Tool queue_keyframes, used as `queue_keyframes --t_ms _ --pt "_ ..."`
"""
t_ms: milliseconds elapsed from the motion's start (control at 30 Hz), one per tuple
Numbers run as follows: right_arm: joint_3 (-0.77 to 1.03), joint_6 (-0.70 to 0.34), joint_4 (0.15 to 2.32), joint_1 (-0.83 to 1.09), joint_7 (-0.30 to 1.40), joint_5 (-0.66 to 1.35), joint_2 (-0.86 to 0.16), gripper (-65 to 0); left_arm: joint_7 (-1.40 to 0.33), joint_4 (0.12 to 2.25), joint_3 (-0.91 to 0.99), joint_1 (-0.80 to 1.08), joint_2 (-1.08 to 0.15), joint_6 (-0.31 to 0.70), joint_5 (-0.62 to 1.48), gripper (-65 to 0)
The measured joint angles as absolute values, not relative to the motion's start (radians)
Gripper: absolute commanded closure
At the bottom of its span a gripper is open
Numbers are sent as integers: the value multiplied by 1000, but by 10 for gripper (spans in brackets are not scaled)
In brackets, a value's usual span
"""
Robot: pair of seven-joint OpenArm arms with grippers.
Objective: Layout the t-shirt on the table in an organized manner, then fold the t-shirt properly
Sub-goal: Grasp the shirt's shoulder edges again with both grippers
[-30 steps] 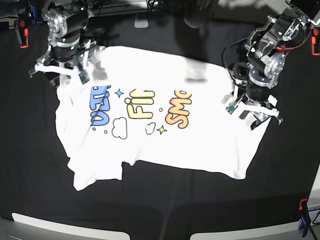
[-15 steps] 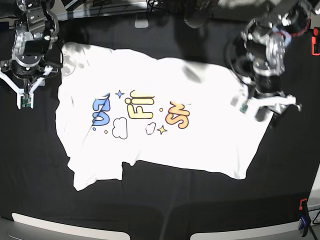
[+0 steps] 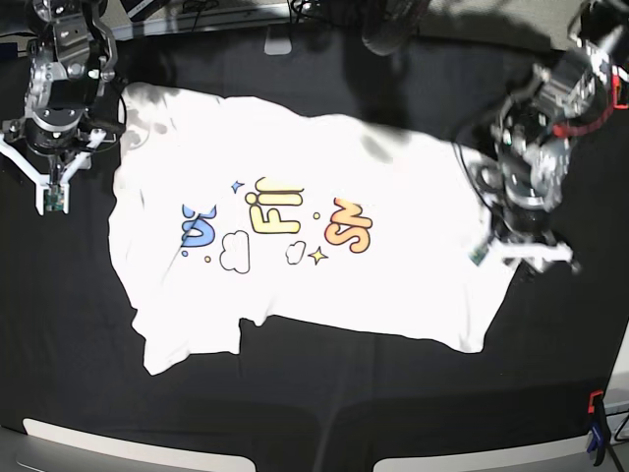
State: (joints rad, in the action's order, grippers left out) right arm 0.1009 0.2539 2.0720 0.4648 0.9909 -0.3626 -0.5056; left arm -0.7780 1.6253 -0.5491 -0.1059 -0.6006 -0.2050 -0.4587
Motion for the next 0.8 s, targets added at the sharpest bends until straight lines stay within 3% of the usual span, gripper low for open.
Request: queue_keyframes --t_ms 133,300,333,400,533,667,800 --pt "101 254 2072 465 991 -362 -507 -287 -789 1628 -550 -168 -579 -191 -454 -249" --pt "101 233 2072 465 991 -362 -506 -287 -778 1625 -551 -141 -580 176 -220 -249" --pt "101 231 2072 465 991 -361 -506 -287 -765 1625 -554 -130 -580 212 -215 -249" --pt "101 228 2072 465 991 -362 -507 -287 -774 1625 -556 -133 -576 178 -218 -249" --pt "101 187 2072 465 972 -296 -507 -287 -811 1658 -548 -152 -583 7 -330 -249" --pt "101 93 2072 474 877 -213 -505 -286 -814 1774 -550 -84 -593 -23 -327 -249" --pt "103 25 2115 487 839 -316 -509 -286 -804 1968 -550 14 -591 -61 -322 -249"
